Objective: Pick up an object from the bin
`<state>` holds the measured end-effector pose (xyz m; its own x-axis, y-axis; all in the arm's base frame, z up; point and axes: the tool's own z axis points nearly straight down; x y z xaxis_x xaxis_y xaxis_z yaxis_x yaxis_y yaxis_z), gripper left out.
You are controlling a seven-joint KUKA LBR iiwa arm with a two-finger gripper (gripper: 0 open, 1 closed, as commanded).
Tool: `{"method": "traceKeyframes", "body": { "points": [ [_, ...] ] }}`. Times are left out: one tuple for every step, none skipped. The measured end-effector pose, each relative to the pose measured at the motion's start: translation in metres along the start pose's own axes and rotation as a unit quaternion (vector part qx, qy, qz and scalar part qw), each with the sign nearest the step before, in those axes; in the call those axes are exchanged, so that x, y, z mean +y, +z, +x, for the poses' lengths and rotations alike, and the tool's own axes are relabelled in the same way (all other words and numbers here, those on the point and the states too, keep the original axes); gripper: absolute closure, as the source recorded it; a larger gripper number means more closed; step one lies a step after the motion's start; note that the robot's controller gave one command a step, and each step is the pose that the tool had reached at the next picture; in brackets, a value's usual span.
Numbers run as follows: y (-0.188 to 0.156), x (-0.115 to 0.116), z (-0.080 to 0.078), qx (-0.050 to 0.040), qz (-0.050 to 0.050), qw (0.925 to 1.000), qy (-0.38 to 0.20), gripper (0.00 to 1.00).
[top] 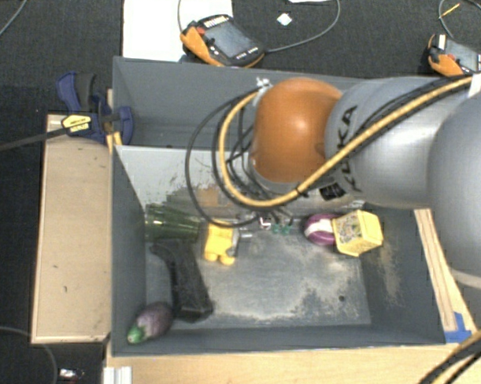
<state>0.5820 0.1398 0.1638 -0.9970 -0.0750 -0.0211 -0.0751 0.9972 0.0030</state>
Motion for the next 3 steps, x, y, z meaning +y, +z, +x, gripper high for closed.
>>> {"method": "traceKeyframes", "body": {
  "points": [
    [0.084, 0.000, 0.006, 0.0081, 0.000, 0.9998, 0.015, 0.00],
    [0.093, 0.010, -0.010, -0.0048, -0.001, 0.9999, 0.010, 0.00],
    [0.084, 0.002, 0.002, 0.0039, -0.001, 0.9999, 0.016, 1.00]
  ]
}}
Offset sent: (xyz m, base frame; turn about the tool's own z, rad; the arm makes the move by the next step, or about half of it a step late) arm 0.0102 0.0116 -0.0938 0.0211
